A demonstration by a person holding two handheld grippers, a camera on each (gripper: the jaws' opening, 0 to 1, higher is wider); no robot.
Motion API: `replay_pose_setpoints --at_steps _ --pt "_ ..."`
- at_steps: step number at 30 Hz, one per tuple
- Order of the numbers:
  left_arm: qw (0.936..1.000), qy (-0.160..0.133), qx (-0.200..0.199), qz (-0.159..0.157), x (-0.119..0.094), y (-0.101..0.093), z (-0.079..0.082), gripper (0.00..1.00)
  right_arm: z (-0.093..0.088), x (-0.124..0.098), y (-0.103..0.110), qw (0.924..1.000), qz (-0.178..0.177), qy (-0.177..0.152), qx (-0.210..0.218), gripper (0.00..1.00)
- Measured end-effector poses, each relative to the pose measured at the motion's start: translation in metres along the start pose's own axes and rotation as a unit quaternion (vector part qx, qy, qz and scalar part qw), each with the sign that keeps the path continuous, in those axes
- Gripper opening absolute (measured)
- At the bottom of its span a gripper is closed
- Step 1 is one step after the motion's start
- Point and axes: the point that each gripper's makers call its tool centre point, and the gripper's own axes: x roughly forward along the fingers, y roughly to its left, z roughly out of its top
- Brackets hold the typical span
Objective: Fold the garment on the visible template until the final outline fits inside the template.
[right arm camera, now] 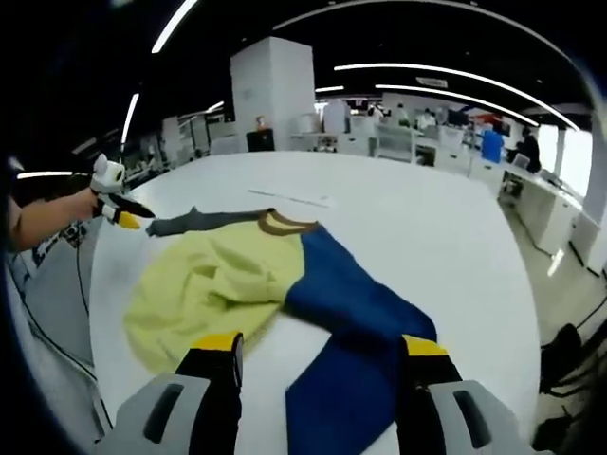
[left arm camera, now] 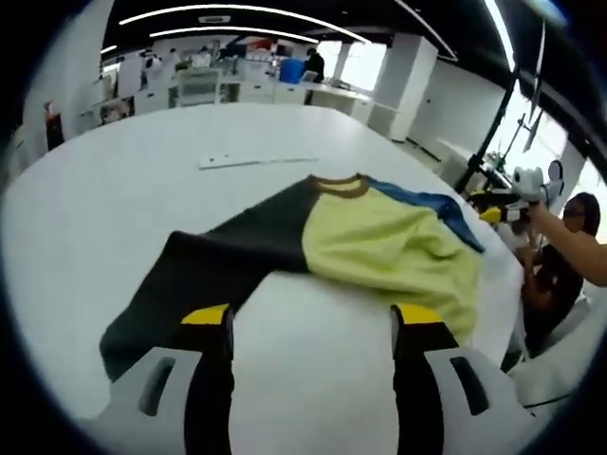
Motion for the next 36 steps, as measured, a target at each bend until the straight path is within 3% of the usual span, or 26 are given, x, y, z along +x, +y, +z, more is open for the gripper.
replay_pose_setpoints --at_steps 17,36 --pt "0.9996 0.013 -0.005 -0.026 0.006 -0.031 -0.036 0.56 -0.019 0.0 0.033 0.9997 0.025 0.002 0.007 0.61" --pt "0.9972 0.027 -0.008 -0.069 0.027 -0.069 -0.055 0.42 -0.041 0.009 0.059 0.9985 0.049 0.023 0.0 0.49"
